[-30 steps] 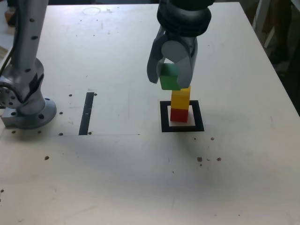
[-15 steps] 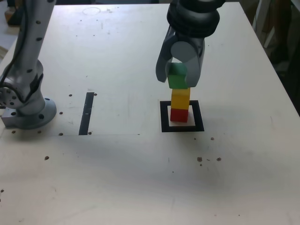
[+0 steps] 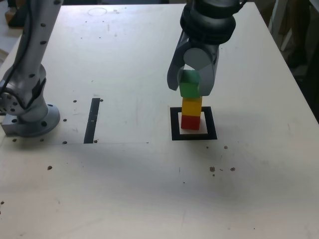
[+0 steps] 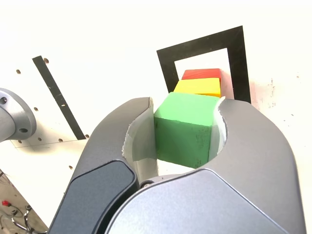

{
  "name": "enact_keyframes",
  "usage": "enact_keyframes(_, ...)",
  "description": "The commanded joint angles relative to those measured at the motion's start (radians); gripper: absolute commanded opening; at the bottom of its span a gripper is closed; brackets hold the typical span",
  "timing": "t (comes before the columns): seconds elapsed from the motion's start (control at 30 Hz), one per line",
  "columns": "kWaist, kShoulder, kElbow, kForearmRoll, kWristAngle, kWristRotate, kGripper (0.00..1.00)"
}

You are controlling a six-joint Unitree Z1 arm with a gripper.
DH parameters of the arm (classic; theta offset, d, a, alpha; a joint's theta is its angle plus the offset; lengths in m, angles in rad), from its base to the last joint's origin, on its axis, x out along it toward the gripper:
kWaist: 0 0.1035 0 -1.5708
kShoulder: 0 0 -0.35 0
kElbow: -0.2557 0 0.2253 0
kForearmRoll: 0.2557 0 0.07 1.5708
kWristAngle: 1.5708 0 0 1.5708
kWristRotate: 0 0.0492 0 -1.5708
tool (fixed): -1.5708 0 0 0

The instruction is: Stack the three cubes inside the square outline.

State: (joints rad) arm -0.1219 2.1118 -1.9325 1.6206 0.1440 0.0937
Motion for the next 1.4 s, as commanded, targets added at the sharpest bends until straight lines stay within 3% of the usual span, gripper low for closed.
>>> enact_keyframes(0.0,0.002,0.005,-0.003,0.008,-0.001,0.004,0.58)
enact_keyframes(0.13,0.002,0.006,-0.003,0.004,-0.001,0.010,0.93)
enact_keyframes(0.2,0.002,0.006,-0.002,0.004,-0.001,0.011,0.99)
enact_keyframes(0.67,0.003,-0.020,0.008,0.005,0.011,0.006,0.99)
enact_keyframes(1.37,0.002,-0.334,0.297,-0.006,0.036,-0.095,0.99)
